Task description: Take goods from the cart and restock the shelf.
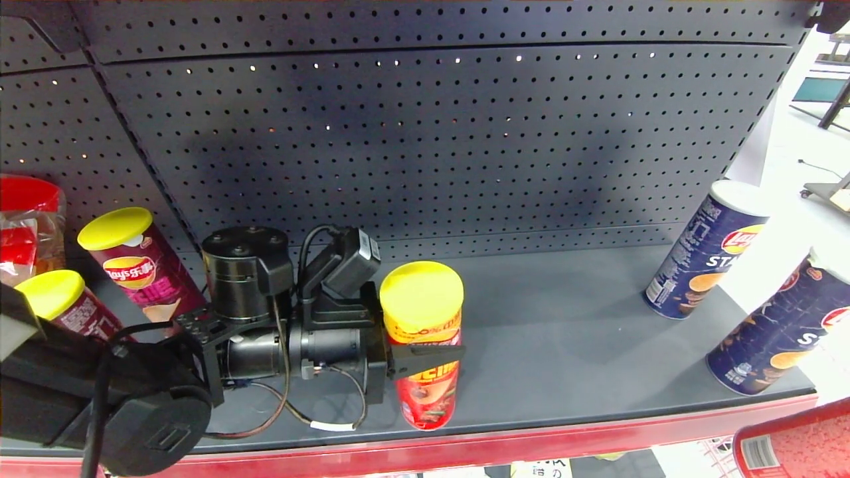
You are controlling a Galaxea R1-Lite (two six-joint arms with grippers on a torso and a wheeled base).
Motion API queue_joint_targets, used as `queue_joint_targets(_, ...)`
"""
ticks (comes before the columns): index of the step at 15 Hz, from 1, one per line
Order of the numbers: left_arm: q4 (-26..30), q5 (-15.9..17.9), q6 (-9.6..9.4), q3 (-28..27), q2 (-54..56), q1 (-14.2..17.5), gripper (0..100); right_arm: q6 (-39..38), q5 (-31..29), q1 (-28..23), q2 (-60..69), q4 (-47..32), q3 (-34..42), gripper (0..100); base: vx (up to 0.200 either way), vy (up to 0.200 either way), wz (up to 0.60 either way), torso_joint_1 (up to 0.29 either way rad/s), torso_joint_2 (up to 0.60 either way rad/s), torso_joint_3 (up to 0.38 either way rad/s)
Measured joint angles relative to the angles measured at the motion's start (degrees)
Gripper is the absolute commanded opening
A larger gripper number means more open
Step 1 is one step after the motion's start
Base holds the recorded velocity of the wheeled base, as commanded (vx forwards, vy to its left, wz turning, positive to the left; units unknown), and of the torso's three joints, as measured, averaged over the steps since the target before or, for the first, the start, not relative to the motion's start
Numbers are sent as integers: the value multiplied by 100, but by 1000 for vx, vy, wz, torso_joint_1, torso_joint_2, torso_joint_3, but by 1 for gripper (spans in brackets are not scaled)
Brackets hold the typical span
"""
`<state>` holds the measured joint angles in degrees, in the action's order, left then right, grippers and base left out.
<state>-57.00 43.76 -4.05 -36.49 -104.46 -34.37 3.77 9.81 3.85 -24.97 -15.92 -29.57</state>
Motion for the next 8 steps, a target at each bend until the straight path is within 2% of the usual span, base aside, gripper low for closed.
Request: queue_joint_targets(8,-17,7,41,82,22,-121,0,0,1,0,-28,18,-7,0,0,0,0,0,0,0)
